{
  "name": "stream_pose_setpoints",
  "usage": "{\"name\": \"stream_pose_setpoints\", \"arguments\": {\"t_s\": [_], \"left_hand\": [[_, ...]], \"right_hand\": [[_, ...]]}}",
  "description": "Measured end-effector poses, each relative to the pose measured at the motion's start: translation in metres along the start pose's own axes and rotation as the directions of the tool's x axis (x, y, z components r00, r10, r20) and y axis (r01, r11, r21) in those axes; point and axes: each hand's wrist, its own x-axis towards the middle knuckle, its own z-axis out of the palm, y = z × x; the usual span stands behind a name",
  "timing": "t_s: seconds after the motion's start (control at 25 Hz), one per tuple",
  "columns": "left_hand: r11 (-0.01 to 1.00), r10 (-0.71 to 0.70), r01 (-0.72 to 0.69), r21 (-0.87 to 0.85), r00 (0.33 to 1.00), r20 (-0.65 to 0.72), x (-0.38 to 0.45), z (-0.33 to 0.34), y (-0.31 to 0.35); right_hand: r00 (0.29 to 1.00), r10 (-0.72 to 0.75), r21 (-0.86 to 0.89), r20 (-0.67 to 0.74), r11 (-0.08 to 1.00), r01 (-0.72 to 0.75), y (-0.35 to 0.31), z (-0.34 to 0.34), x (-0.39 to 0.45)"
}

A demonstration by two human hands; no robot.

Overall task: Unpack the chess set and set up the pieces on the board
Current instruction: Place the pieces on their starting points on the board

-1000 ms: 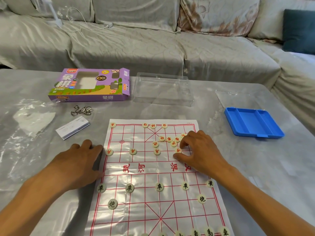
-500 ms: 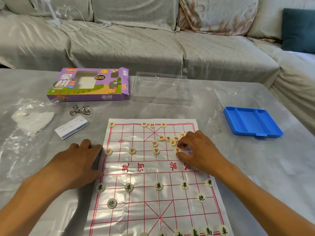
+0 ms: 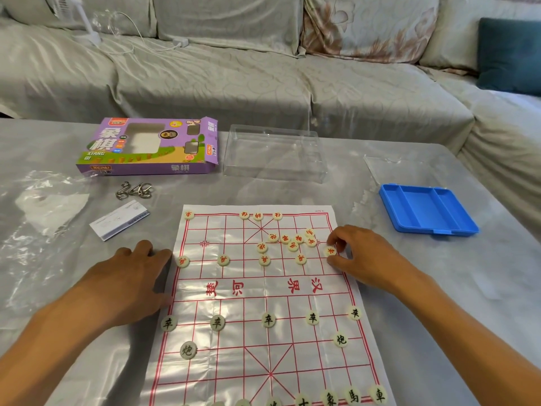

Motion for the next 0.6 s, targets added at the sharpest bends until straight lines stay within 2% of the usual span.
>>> {"name": "stream_pose_setpoints", "arguments": {"t_s": [0.12, 0.32, 0.44, 0.6], "left_hand": [[1.0, -0.002, 0.002, -0.01, 1.0, 0.004, 0.001, -0.001, 0.0], [1.0, 0.001, -0.001, -0.001, 1.0, -0.003, 0.0, -0.002, 0.002], [1.0, 0.001, -0.001, 0.006, 1.0, -0.008, 0.0, -0.002, 0.002], [1.0, -0.002, 0.002, -0.002, 1.0, -0.001, 0.0, -0.002, 0.002]], "right_hand": [[1.0, -0.006, 0.019, -0.017, 1.0, 0.006, 0.001, 0.006, 0.006], [0.977, 0.025, -0.049, -0.212, 0.998, -0.036, 0.0, 0.012, 0.012], [0.973, -0.041, -0.011, -0.226, 0.999, 0.04, -0.009, 0.015, 0.012], [0.957, -0.186, -0.114, -0.224, 0.98, 0.164, -0.015, 0.019, 0.011]]}}
